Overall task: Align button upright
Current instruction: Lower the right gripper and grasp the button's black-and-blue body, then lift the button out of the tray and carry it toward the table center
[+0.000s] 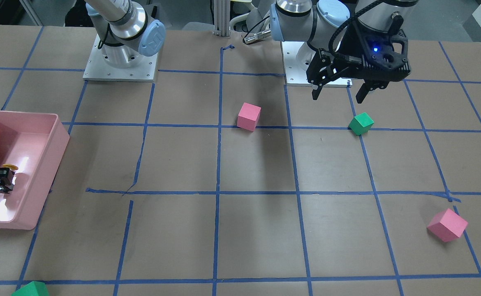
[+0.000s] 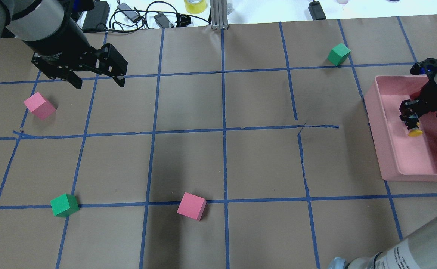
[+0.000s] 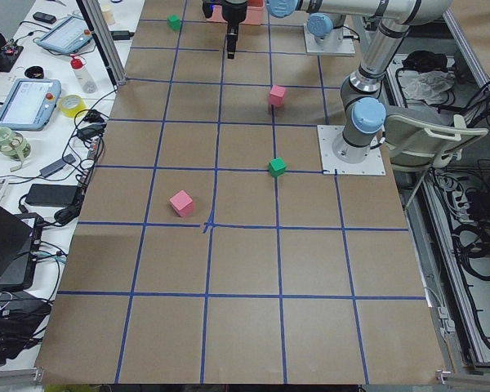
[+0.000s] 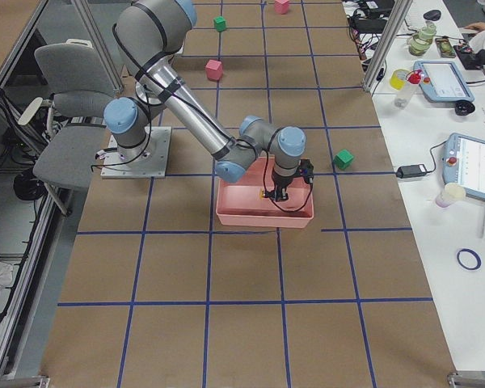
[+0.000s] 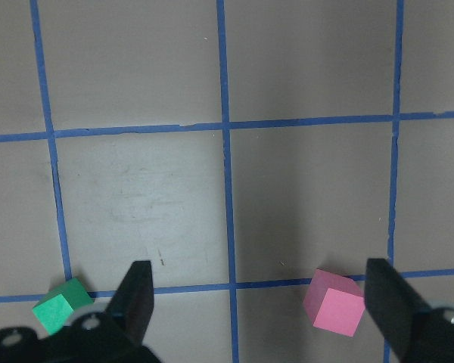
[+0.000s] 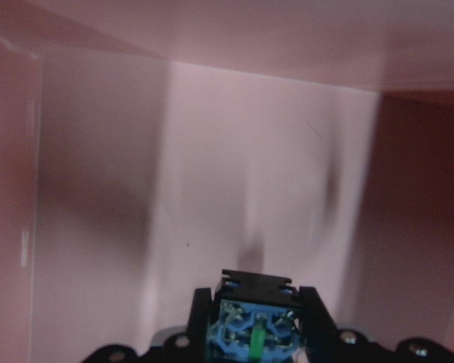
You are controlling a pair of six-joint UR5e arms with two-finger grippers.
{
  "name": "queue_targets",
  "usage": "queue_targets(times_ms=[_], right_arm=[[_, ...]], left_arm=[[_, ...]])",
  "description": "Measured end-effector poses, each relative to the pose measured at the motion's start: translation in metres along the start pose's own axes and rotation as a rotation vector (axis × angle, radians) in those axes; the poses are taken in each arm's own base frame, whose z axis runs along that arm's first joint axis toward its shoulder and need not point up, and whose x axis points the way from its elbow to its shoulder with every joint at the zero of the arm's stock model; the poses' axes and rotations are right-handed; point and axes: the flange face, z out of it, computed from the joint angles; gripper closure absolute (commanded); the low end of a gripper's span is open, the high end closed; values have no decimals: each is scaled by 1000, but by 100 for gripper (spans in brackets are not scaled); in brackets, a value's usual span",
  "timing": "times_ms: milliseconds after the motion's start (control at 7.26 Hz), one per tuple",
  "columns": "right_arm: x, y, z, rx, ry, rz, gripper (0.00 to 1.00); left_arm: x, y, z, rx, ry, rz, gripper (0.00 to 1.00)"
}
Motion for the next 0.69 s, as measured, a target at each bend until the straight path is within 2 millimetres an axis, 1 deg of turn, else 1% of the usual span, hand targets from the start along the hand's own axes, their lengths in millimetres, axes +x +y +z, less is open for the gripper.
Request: queue_targets(times_ms=[138, 413, 551, 689], right_arm=[[0, 0, -6, 7, 5, 3, 100], [-5, 3, -36, 36, 27, 30, 100], [-11, 2, -58, 47, 34, 51, 100], [-20, -6, -90, 50, 35, 63, 100]], left_arm=[[0, -1, -2, -1, 2, -1, 0], [0, -2, -3, 0, 0, -1, 0], [0, -2, -3, 0, -1, -1, 0], [0, -2, -3, 0, -1, -1, 0]])
